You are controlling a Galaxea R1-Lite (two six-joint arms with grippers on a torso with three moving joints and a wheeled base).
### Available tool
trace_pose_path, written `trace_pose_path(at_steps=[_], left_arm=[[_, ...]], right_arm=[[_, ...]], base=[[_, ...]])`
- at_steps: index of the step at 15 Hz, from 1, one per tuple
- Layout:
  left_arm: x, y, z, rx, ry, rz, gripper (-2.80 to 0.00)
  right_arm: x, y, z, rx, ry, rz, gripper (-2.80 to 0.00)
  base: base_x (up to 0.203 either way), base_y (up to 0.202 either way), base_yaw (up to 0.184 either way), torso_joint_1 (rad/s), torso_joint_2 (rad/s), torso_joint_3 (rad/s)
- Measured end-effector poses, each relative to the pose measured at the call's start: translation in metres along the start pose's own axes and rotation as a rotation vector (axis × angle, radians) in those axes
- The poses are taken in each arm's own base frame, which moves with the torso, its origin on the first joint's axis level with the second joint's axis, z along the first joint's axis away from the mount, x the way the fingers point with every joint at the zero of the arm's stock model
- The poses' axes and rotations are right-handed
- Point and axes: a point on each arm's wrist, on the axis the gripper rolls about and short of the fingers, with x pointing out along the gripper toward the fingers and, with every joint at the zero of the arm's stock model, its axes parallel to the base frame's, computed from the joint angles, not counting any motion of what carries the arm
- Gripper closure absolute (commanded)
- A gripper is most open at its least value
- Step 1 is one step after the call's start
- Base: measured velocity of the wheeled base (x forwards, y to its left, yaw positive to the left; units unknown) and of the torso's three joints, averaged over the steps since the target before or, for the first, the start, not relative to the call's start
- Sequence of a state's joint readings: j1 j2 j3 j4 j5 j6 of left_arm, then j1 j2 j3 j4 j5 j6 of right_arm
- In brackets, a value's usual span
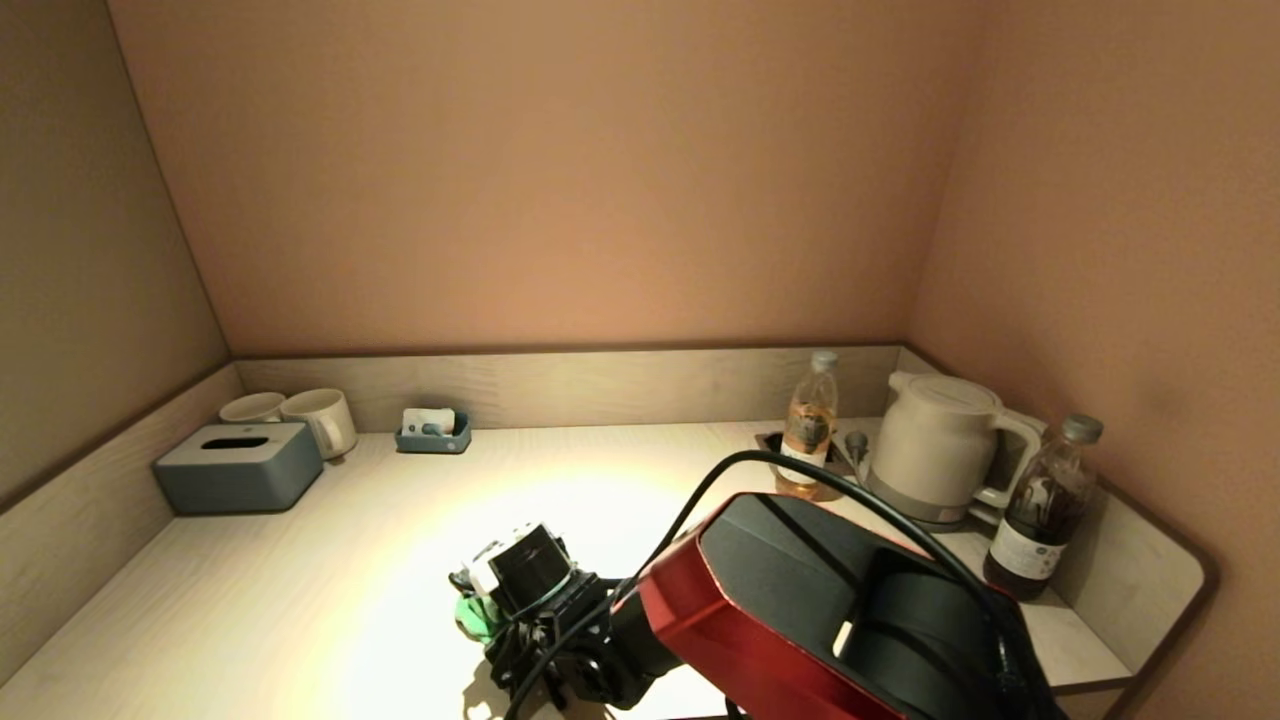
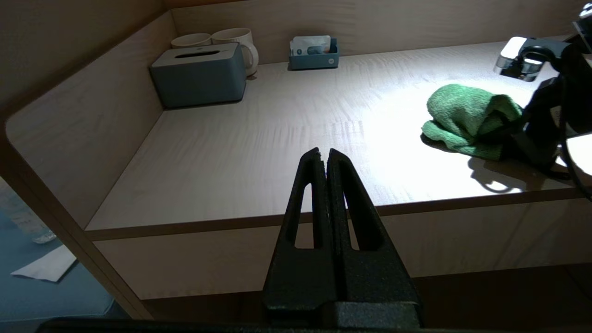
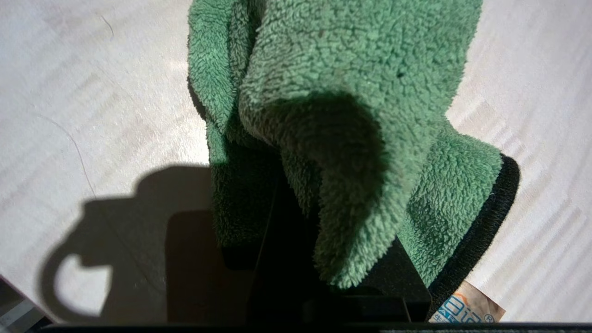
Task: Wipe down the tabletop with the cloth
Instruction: Sweep the stains on the table
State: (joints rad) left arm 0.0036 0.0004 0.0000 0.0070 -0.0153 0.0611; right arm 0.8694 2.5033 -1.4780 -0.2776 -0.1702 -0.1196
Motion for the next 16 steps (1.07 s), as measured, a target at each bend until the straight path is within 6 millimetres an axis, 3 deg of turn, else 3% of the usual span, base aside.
trace_pose_path(at_steps=[2, 4, 10, 13, 16], left_arm=[[0.000, 0.000, 0.000, 0.000, 0.000, 0.001, 0.00], [0.000, 0.000, 0.000, 0.000, 0.000, 0.000, 0.00], [0.000, 0.000, 0.000, 0.000, 0.000, 0.001, 0.00], [0.000, 0.000, 0.000, 0.000, 0.000, 0.000, 0.00], [0.000, 0.000, 0.000, 0.000, 0.000, 0.001, 0.00]], right_arm=[[-0.012, -0.007, -0.014, 0.003, 0.033, -0.007, 0.00], [-0.017, -0.031, -0.022, 0.032, 0.037, -0.044, 0.00], [-0.011, -0.152, -0.050, 0.217, 0.010, -0.258, 0.00], [0.001, -0.172, -0.045, 0.238, -0.027, -0.297, 0.00], [0.011, -0.172, -0.044, 0.236, -0.029, -0.300, 0.00]], base=[[0.000, 0.000, 0.000, 0.000, 0.00, 0.000], [0.000, 0.000, 0.000, 0.000, 0.00, 0.000], [0.000, 0.000, 0.000, 0.000, 0.00, 0.000], [0.000, 0.000, 0.000, 0.000, 0.00, 0.000], [0.000, 0.000, 0.000, 0.000, 0.00, 0.000]])
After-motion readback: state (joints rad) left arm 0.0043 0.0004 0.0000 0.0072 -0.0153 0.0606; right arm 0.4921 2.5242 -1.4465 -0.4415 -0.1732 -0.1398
